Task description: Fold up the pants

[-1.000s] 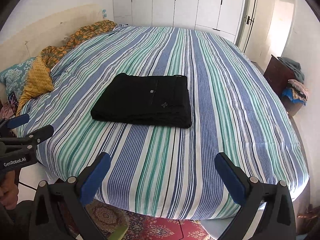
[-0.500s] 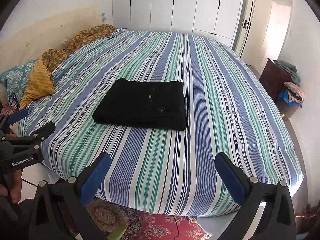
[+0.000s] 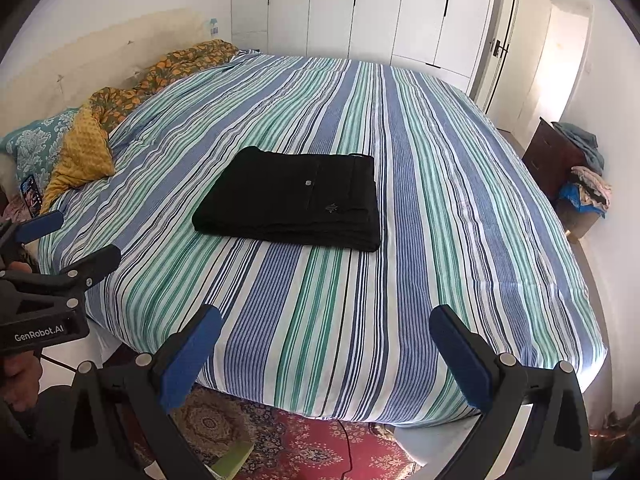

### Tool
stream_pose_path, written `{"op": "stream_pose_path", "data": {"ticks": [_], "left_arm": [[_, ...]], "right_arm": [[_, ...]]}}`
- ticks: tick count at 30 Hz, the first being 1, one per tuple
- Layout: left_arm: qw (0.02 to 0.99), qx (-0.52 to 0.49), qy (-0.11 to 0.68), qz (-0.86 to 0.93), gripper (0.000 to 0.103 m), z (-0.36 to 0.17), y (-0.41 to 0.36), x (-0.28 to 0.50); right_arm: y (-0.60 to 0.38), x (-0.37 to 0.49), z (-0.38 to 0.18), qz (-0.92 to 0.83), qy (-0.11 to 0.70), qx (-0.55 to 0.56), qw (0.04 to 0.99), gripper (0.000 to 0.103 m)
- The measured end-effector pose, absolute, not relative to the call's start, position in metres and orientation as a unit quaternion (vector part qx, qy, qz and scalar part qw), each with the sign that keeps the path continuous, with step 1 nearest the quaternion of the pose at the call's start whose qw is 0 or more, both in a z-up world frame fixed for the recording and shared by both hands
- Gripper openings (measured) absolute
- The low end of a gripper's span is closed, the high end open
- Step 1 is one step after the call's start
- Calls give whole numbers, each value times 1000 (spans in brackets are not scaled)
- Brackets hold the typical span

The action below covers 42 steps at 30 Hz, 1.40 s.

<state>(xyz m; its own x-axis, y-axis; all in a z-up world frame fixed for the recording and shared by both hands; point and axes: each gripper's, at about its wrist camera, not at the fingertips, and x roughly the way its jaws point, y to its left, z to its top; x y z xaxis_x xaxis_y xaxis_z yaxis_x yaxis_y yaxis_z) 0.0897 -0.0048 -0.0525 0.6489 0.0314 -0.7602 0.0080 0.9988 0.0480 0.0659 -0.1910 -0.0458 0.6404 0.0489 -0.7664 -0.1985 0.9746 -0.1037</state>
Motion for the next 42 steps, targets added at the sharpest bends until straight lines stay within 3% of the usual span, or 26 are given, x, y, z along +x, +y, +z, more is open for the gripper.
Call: {"op": "stream_pose_path", "data": {"ticks": [42], "left_arm": [[902,25,430,16,102,-53,-11,89]], "right_arm": [[-204,64,-44,52,413,-89,905,103]]}}
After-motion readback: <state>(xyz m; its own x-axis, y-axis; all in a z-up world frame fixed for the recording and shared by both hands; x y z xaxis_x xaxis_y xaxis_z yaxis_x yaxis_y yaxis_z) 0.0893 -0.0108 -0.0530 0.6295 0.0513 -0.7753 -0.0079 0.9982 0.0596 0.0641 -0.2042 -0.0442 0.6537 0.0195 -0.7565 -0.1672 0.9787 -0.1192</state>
